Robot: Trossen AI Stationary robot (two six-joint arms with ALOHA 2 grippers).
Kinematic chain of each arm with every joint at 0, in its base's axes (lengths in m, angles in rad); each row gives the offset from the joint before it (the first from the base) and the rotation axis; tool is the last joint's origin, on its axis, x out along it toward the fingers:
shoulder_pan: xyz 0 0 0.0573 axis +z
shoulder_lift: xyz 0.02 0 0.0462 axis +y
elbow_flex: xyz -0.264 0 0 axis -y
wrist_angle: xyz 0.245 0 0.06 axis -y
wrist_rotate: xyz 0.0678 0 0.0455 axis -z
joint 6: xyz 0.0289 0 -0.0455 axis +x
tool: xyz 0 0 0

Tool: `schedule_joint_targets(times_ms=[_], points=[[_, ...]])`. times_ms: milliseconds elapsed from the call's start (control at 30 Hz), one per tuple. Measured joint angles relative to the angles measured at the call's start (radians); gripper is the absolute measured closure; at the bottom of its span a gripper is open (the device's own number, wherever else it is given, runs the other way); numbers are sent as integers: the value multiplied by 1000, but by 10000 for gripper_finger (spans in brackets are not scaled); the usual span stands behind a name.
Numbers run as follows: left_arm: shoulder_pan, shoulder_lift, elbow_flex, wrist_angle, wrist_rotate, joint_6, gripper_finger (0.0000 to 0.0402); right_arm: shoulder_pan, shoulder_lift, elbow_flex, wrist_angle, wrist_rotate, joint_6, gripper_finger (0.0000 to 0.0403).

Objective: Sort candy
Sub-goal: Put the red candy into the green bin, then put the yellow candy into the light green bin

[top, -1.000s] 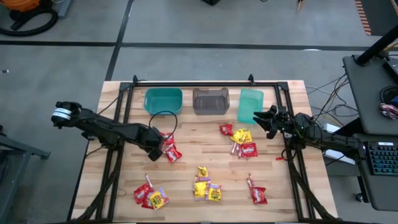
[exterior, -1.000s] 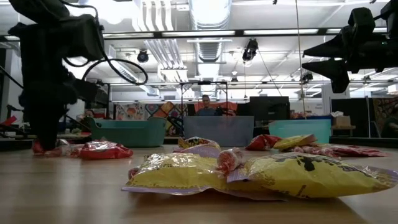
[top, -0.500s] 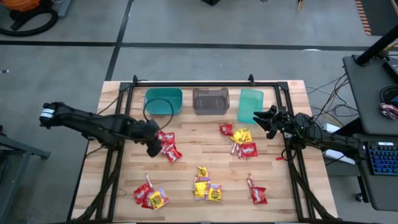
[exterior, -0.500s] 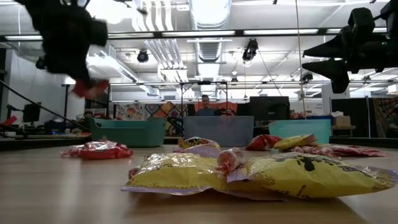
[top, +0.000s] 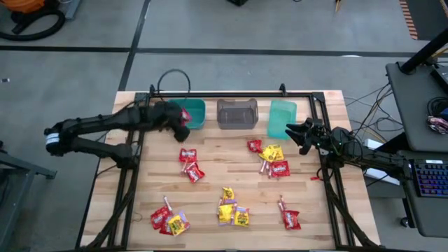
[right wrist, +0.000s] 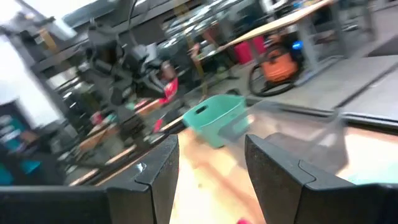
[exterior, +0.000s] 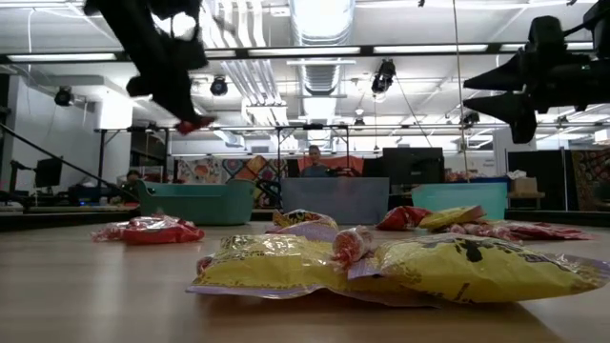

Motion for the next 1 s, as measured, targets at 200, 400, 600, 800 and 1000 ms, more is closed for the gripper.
schedule_joint_targets(times_ms=[200, 400, 600, 800, 1000], points=[[229, 119, -5, 17, 4, -7, 399, 0, 0, 0, 1, 113, 19, 229], [306, 229, -5, 71, 5, 70, 375, 0, 0, 0, -7, 113, 19, 229], [310, 294, -5, 71, 15, 92, 350, 0, 0, 0, -6, 113, 22, 229], [308, 317, -5, 71, 34, 119, 307, 0, 0, 0, -1, 113, 37, 229], [248, 229, -5, 1, 186, 17, 269, 3, 0, 0, 6, 44, 139, 229]])
